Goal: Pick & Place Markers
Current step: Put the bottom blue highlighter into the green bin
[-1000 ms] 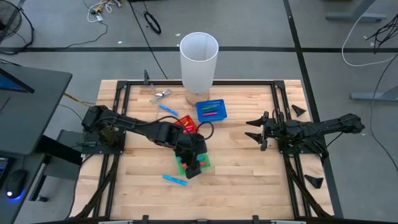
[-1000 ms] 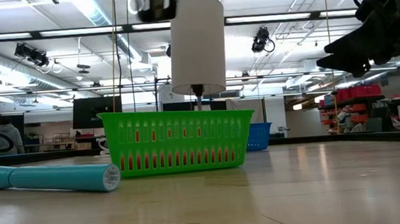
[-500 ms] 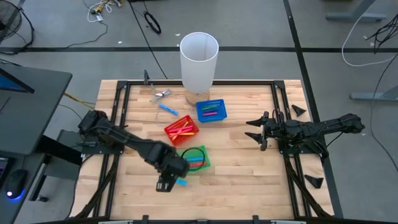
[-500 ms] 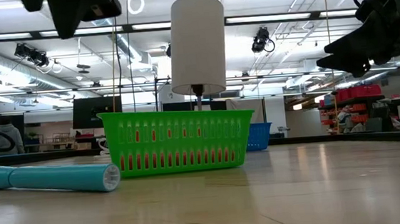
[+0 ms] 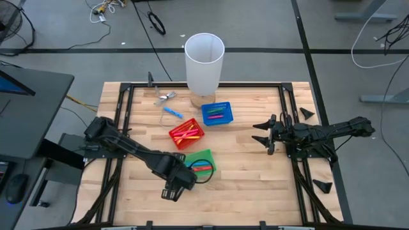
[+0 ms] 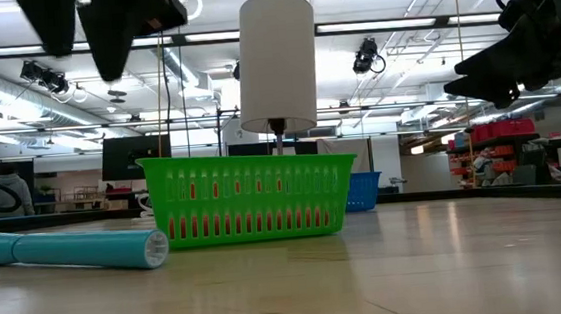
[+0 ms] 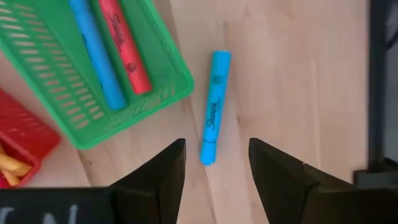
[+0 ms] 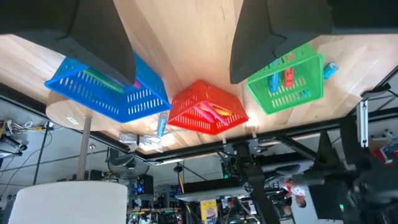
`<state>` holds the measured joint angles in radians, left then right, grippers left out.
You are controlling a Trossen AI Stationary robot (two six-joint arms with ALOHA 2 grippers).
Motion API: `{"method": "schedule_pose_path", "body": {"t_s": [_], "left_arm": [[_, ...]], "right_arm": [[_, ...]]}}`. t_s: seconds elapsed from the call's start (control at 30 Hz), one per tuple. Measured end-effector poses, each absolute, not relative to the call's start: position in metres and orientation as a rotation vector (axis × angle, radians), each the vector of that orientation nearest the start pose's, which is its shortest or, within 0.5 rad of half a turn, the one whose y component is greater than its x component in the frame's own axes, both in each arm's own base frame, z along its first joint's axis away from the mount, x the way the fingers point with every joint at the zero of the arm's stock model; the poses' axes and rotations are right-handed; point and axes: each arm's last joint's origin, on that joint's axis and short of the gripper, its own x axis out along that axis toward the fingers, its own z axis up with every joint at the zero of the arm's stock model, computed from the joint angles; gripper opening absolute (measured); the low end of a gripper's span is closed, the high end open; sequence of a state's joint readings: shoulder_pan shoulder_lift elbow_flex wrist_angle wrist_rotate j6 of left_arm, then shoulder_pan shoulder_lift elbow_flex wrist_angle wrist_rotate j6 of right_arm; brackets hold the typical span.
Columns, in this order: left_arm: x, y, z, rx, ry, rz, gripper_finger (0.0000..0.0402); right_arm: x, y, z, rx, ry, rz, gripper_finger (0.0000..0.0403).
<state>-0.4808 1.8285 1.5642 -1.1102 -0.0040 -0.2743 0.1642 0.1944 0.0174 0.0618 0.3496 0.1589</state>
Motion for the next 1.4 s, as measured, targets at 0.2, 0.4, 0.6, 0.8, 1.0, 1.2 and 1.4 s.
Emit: {"method": "schedule_pose_path", "body": {"t_s": [0.2, 0.4, 0.6, 0.8, 1.0, 1.2, 1.4], "left_arm": [[0.326, -0.172, 0.233, 0.118, 1.448, -0.197, 0.0181], [0.336, -0.181, 0.210, 0.159, 1.460, -0.222, 0.0181], [0.341, -0.184, 0.192, 0.183, 1.487, -0.201, 0.0181], [0.343, -0.184, 0.181, 0.190, 1.476, -0.197, 0.0181], [0.331, -0.183, 0.160, 0.156, 1.518, -0.203, 0.0181], [0.328, -0.181, 0.147, 0.158, 1.500, -0.211, 0.0181], [0.326, -0.179, 0.141, 0.151, 1.494, -0.219, 0.0181]], "right_arm": [[0.107, 0.008, 0.160, 0.130, 0.094, -0.194, 0.0262], [0.107, 0.008, 0.160, 0.130, 0.093, -0.193, 0.0262], [0.107, 0.008, 0.160, 0.130, 0.092, -0.193, 0.0262], [0.107, 0.008, 0.160, 0.130, 0.092, -0.193, 0.0262], [0.107, 0.008, 0.160, 0.130, 0.092, -0.193, 0.0262], [0.107, 0.008, 0.160, 0.130, 0.091, -0.193, 0.0262], [0.107, 0.008, 0.160, 0.130, 0.092, -0.193, 0.0262]]}}
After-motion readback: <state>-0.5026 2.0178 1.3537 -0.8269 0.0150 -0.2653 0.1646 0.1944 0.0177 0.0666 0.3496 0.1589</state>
